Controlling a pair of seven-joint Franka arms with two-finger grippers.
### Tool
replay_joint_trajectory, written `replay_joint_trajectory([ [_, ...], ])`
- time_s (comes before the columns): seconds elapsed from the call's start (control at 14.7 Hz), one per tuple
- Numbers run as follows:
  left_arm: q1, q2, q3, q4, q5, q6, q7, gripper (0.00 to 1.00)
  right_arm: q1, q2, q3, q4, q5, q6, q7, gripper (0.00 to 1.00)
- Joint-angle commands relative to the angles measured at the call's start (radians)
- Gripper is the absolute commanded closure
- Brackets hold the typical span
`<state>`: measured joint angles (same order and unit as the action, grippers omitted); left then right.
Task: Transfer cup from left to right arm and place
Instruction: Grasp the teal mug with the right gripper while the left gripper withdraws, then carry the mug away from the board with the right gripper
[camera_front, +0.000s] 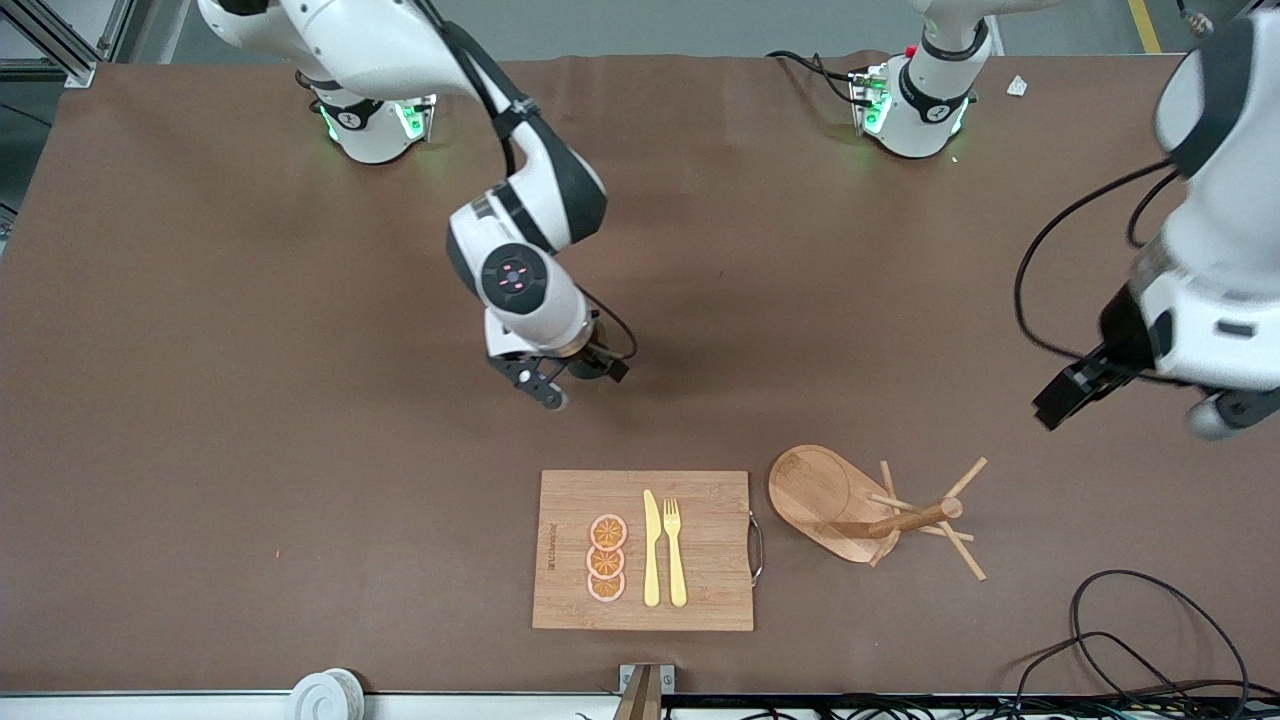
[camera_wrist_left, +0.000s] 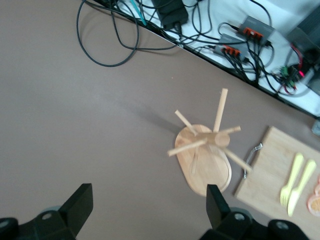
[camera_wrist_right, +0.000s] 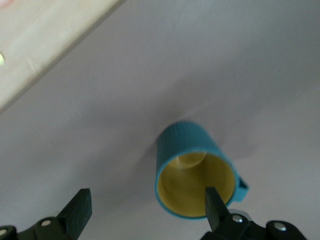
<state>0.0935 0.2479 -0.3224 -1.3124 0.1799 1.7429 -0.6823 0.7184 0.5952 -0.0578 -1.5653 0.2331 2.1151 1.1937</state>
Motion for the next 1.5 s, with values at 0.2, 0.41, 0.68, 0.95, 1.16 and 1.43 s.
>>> replay_joint_trajectory([
  [0.2, 0.011, -0.180, 0.161, -0.051, -0.132, -0.221, 0.471, 0.00, 0.039, 0.020, -0.014, -0.096, 0.019, 0.131, 0.000, 0.39],
  [0.41, 0.015, -0.229, 0.186, -0.108, -0.177, -0.256, 0.538, 0.00, 0.030, 0.020, -0.014, -0.096, 0.015, 0.120, -0.009, 0.86],
  [0.68, 0.011, -0.263, 0.180, -0.166, -0.184, -0.264, 0.538, 0.00, 0.006, 0.017, -0.019, -0.093, 0.012, 0.088, -0.071, 1.00],
  [0.95, 0.009, -0.302, 0.148, -0.222, -0.185, -0.246, 0.529, 0.00, -0.097, -0.034, -0.091, -0.045, -0.066, -0.055, -0.277, 1.00],
  [1.16, 0.011, -0.314, 0.143, -0.229, -0.183, -0.247, 0.530, 0.00, -0.242, -0.066, -0.142, -0.050, -0.084, -0.102, -0.599, 0.99],
  [1.43, 0.011, -0.306, 0.143, -0.231, -0.185, -0.249, 0.537, 0.00, -0.508, -0.048, -0.142, -0.041, -0.089, -0.029, -1.091, 0.99],
])
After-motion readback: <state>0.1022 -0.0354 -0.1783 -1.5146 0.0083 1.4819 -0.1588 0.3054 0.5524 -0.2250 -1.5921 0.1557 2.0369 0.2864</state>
